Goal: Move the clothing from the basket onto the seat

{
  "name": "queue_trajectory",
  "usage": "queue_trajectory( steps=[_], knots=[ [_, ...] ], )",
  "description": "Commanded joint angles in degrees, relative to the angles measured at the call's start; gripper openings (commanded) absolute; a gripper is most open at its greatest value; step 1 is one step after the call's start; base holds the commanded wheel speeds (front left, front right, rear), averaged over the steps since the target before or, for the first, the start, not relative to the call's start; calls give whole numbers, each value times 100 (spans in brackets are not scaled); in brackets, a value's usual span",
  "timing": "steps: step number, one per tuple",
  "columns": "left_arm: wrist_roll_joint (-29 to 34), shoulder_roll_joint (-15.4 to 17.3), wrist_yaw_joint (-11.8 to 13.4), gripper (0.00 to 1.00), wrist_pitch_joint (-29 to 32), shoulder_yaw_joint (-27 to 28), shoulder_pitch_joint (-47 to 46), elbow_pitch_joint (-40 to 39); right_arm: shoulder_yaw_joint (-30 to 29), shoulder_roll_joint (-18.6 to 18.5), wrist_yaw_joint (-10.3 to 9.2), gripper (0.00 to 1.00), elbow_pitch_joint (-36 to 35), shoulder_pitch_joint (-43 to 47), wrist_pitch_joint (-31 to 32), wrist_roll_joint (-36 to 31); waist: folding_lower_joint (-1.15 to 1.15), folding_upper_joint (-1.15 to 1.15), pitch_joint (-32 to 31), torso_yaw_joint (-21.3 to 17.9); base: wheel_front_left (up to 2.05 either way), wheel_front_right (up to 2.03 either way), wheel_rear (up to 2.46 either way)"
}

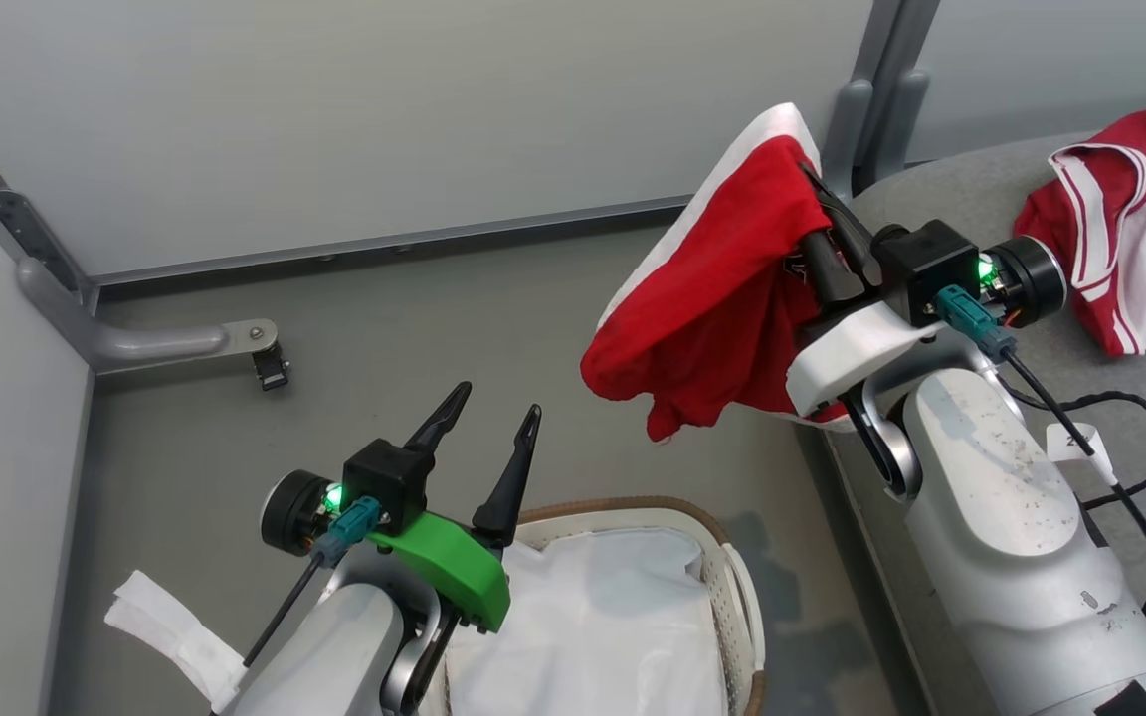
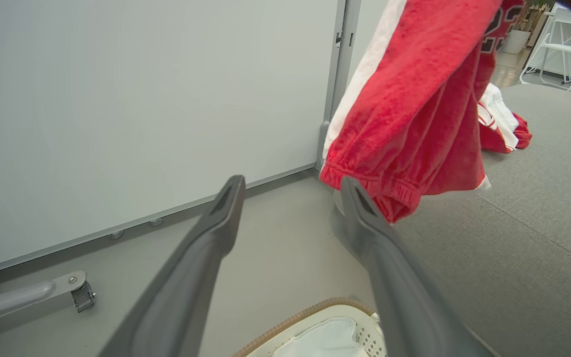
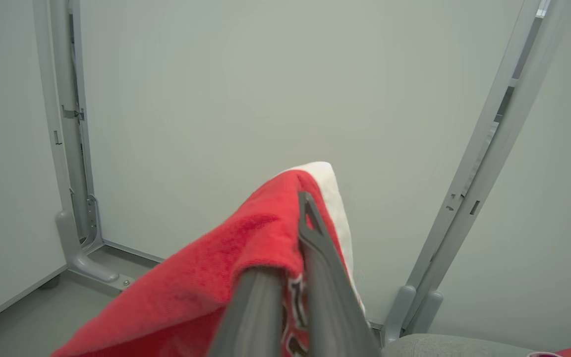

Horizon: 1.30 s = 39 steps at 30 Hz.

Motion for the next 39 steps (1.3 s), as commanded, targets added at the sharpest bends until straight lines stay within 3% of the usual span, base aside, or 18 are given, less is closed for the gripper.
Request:
queue_trajectory(
  steps=[1,23,32,39],
  knots=[
    [100,-22,-45,100,-2,45,80,-19,-12,-22,-8,0,-32,71,-13,-13,0,68,86,-150,0,0,0],
    [774,-161,-308,100,-3,100,-316,48,-945,-15,-8,0,-401,113,-13,-211,0,68,888,-2608,0,0,0],
    [818,-202,-374,100,-2,-180,-520,196,-1233,-14,-8,0,-445,227,-13,-324,0,68,1045,-2767,0,0,0],
    [824,-199,-391,100,-2,-303,-588,205,-726,-162,-9,0,-64,-243,-13,-765,0,68,1192,-2629,0,0,0]
  ],
)
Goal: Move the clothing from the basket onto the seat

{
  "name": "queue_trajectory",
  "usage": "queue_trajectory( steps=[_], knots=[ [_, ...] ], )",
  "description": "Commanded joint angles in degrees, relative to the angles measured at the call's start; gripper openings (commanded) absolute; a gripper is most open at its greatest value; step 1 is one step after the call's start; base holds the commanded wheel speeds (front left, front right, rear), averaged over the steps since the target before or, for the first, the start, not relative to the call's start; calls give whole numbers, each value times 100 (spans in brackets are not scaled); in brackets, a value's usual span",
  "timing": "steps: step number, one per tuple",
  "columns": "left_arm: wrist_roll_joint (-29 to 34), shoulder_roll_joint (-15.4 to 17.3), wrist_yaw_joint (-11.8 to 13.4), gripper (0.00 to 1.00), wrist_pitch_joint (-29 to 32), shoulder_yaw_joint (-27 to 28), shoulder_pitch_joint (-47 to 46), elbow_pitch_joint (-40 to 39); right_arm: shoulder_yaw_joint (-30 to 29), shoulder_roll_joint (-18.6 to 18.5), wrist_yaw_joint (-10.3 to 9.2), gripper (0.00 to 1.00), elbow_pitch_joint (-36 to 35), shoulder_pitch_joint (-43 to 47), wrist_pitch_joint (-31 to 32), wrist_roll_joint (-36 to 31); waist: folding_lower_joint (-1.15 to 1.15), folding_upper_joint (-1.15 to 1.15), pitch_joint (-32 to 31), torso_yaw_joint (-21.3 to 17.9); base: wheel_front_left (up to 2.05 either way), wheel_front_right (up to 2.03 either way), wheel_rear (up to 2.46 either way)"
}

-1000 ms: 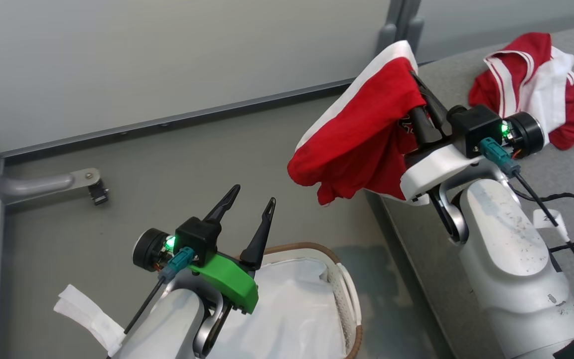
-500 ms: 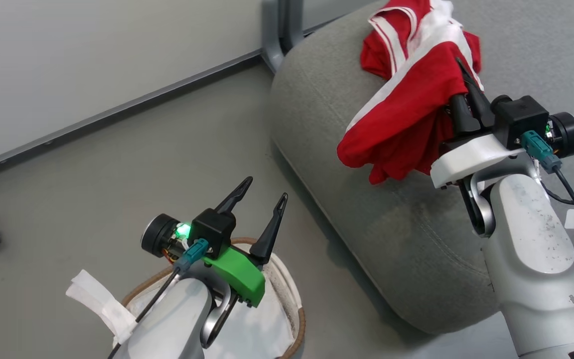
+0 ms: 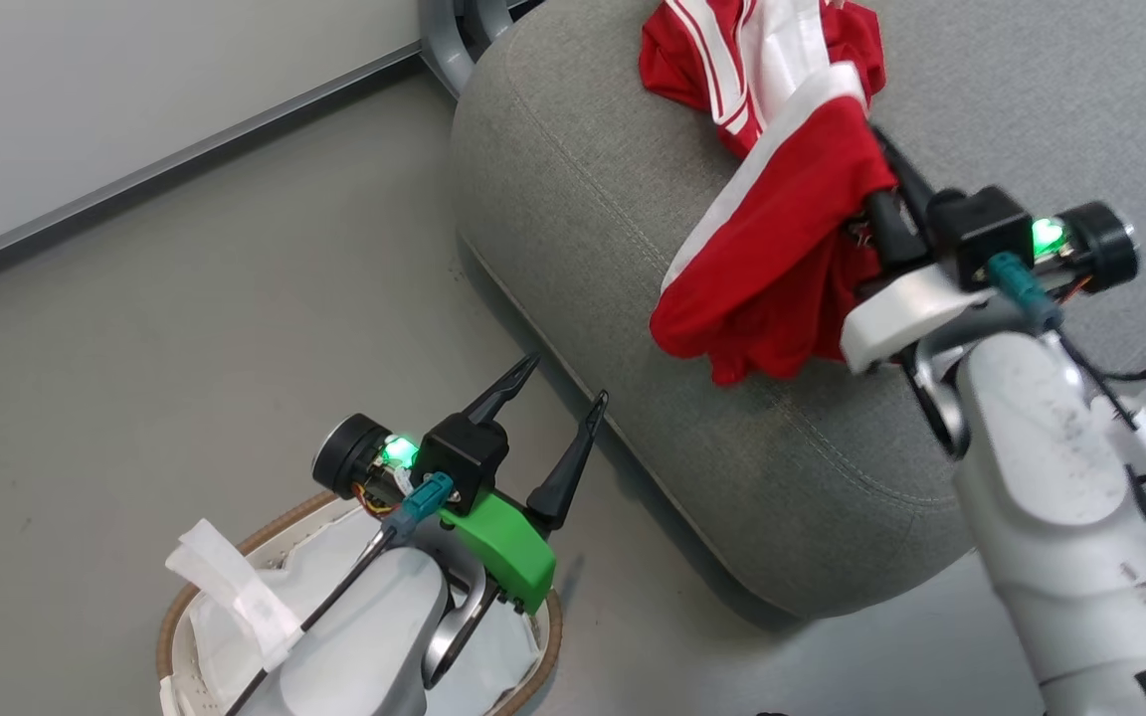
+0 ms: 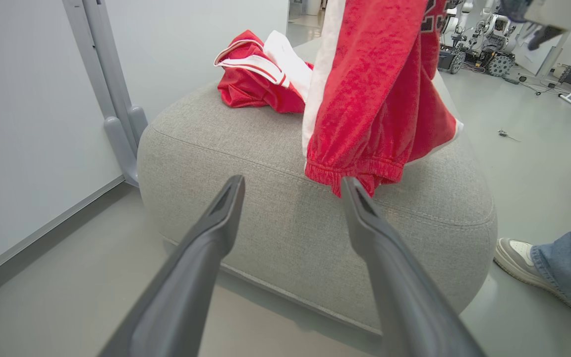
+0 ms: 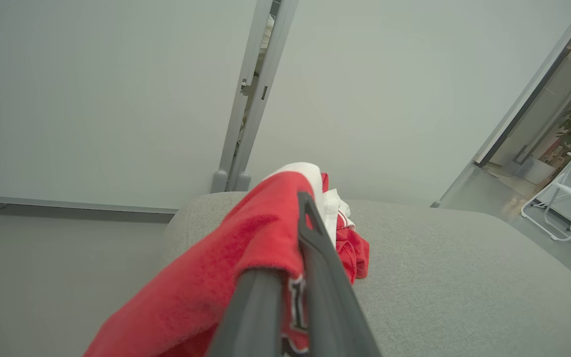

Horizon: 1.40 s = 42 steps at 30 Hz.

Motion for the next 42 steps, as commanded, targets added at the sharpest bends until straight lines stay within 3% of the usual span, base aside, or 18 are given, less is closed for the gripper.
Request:
queue_trajectory(
  steps=[1,7,19,23,28,35,41,42],
  knots=[
    [62,22,-25,100,-2,-11,-127,-6,-72,-163,-10,0,17,-248,-13,-51,0,68,99,156,0,0,0],
    [94,-18,1,100,-2,-68,-206,-87,-419,-734,-10,0,172,-1136,-13,-124,0,68,341,615,0,0,0],
    [358,164,137,100,158,-190,-575,-440,-1046,-2594,-9,0,988,-3321,58,-491,0,68,1398,1552,0,0,0],
    [453,301,218,100,304,-180,-717,-733,-1155,-3048,-9,0,1251,-3739,77,-837,0,68,1862,1739,0,0,0],
    [548,402,245,100,502,-267,-844,-1024,-1686,-3028,-10,0,1788,-3670,26,-1085,0,68,2286,1935,0,0,0],
    [565,491,332,100,578,-253,-851,-1242,-2240,-2710,-10,0,2756,-2961,-9,-1509,0,68,2522,2080,0,0,0],
    [490,617,417,100,602,-195,-736,-1292,-2493,-2427,-10,0,2791,-2615,-16,-1509,0,68,2519,1976,0,0,0],
    [477,618,413,100,612,-200,-724,-1296,-2511,-2389,-10,7,2766,-2584,-16,-1495,0,68,2512,1952,0,0,0]
  ],
)
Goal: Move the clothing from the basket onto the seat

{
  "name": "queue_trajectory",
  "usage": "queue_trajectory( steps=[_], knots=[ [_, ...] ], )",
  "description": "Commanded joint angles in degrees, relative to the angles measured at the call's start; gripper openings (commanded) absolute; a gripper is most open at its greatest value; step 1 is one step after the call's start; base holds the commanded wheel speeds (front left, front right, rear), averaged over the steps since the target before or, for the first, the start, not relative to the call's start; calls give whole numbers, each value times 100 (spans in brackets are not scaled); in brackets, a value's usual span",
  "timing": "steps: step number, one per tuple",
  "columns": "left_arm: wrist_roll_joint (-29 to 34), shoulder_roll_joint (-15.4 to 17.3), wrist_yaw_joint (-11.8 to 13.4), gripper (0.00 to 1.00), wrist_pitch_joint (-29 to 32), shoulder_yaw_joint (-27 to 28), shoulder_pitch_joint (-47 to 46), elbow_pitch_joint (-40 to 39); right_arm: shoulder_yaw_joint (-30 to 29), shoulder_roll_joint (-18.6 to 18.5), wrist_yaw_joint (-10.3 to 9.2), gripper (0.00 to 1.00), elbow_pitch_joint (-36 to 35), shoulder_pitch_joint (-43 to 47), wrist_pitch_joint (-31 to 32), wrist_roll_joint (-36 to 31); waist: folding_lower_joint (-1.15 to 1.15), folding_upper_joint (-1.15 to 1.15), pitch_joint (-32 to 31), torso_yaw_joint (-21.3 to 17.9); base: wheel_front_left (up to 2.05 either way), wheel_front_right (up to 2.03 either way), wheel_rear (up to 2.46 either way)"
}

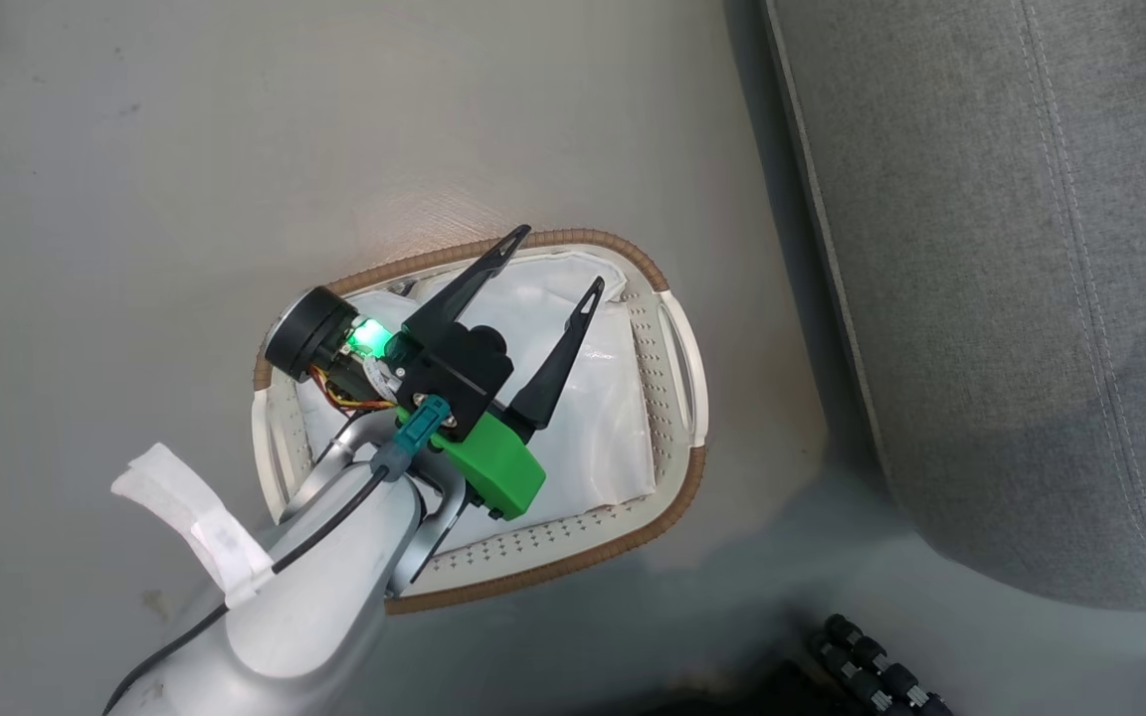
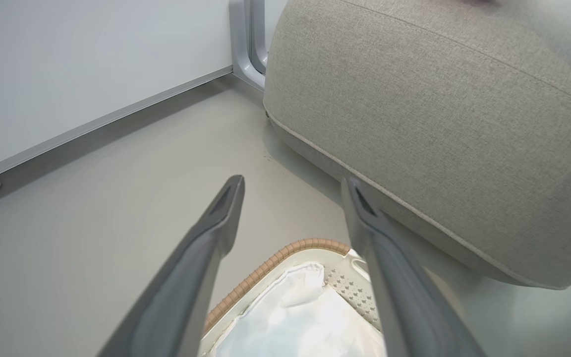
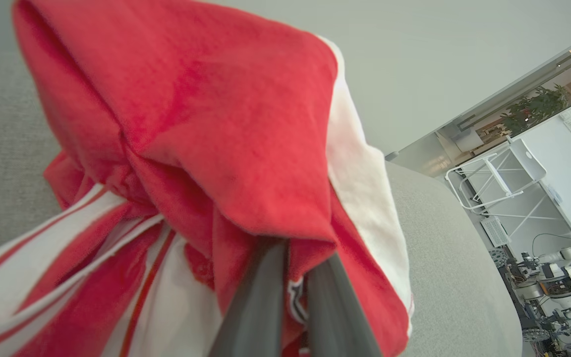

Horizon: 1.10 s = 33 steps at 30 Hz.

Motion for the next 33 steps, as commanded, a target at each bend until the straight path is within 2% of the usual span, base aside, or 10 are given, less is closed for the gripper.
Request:
queue_trajectory(
  steps=[1,2,3,7,12,18,27,33],
  knots=[
    [-44,20,30,100,19,6,46,-27,0,30,-10,29,-46,126,-24,13,-1,69,-17,-55,0,0,0],
    [-54,28,33,100,19,1,57,-19,44,79,-10,67,-61,170,-23,-3,-1,69,-32,-83,0,0,0],
    [-65,39,34,100,27,-5,69,-6,110,150,-9,100,-57,222,-24,-20,-1,69,-54,-119,0,0,0],
    [-132,32,46,100,-16,-12,130,77,361,347,-9,100,-56,385,-19,110,-1,69,-209,-258,0,0,0],
    [-308,-18,80,100,-170,92,257,231,817,525,-9,100,-387,860,-19,339,-1,69,-586,-430,0,0,0],
    [-573,-112,96,100,-401,228,467,444,1181,561,-10,100,-870,1521,-19,743,-1,69,-1208,-486,0,0,0],
    [-883,-294,229,100,-608,662,851,602,1780,480,-10,100,-1236,1854,-20,1135,-1,69,-2256,-344,0,0,0],
    [-844,-437,515,100,-601,1388,1245,277,1924,566,-10,100,-1395,1802,-20,1559,-1,69,-2872,-77,0,0,0]
  ],
)
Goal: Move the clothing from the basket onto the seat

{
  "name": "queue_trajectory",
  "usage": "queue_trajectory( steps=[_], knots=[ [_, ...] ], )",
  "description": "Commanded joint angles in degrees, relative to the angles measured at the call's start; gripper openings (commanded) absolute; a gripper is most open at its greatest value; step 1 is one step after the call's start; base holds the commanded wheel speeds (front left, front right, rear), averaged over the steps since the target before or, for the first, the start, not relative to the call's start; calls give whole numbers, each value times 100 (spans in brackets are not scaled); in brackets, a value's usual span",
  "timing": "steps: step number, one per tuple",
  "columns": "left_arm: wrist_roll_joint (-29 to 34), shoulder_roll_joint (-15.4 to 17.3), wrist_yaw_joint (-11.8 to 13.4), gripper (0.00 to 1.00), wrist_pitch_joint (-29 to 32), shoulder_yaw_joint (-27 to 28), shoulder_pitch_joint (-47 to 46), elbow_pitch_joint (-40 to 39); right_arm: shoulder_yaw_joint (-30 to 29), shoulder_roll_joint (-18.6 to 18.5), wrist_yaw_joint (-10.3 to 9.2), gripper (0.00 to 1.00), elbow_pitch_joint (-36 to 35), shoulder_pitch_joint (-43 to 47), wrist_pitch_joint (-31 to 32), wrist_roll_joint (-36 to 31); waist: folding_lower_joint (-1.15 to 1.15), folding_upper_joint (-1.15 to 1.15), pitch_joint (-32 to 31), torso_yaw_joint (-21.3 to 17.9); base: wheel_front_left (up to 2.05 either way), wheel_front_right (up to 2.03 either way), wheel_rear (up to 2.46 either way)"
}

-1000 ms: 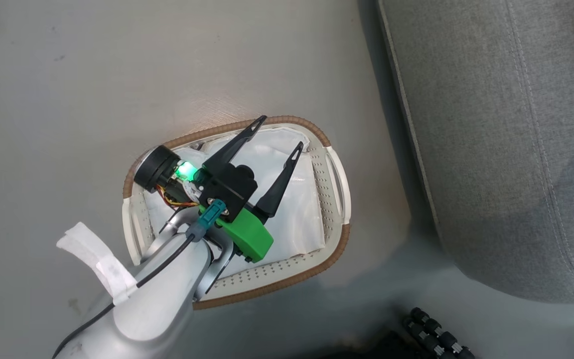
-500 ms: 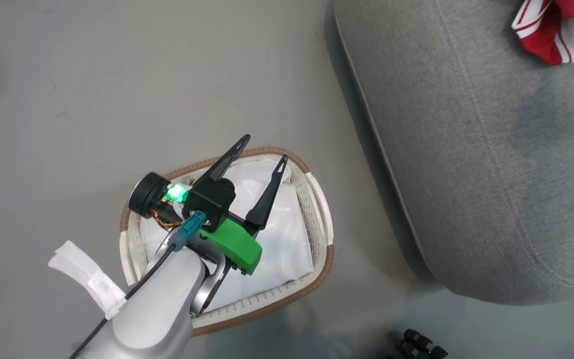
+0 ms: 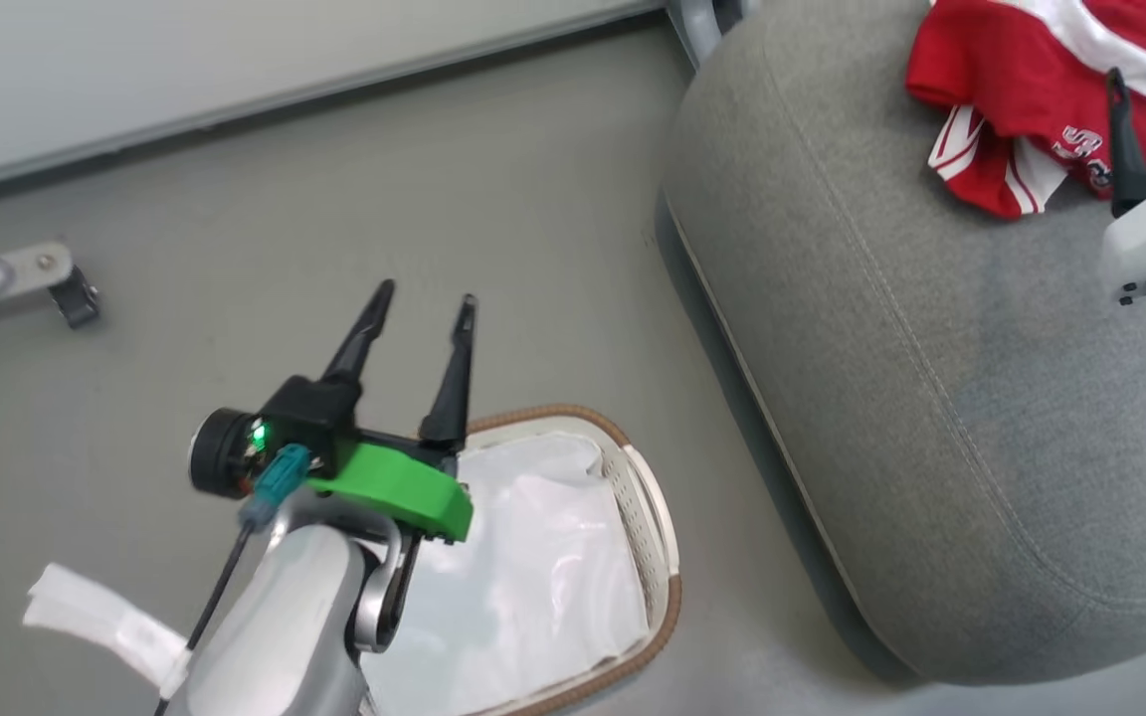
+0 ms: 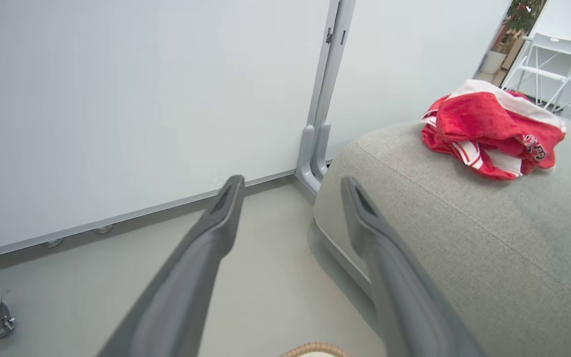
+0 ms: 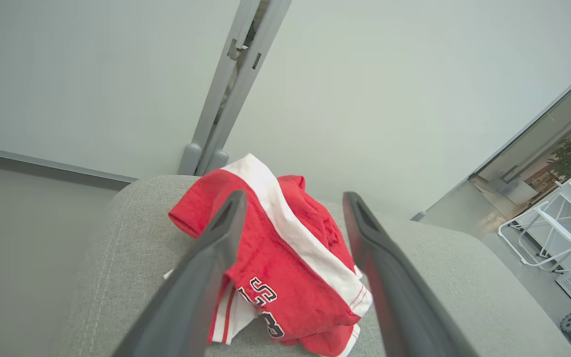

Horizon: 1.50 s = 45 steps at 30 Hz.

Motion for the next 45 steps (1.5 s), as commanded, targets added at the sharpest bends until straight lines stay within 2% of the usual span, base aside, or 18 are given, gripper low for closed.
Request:
queue_trajectory(
  steps=[1,6,9,16,20,29,35,45],
  knots=[
    [55,-34,74,100,0,206,261,-90,55,39,-9,100,-78,61,-12,89,0,68,-665,304,0,0,0],
    [135,-124,212,100,-1,876,739,-229,-1,351,-10,100,-388,330,-13,353,0,68,-918,511,0,0,0],
    [204,-168,219,100,-1,1186,999,-195,-212,717,-9,100,-677,655,-13,528,0,68,-1020,628,0,0,0],
    [156,-375,88,100,-2,1798,1644,-157,-518,1509,-10,100,-1133,1696,-12,571,0,68,-1221,839,0,0,0],
    [193,-477,-28,100,-2,2027,2027,-112,-398,1749,-10,100,-1233,2222,-12,503,0,68,-1346,928,0,0,0],
    [288,-561,-243,100,-2,2223,2567,-69,-117,1807,-10,100,-1539,3200,-12,1173,0,68,-1576,1133,0,0,0],
    [297,-573,-350,100,-2,2175,2562,7,-94,1810,-10,100,-1863,3628,-13,1217,0,68,-1634,1281,0,0,0],
    [218,-575,-369,100,-3,2025,2411,81,52,1810,-10,100,-2046,3925,-12,1414,0,68,-1659,1400,0,0,0]
  ],
)
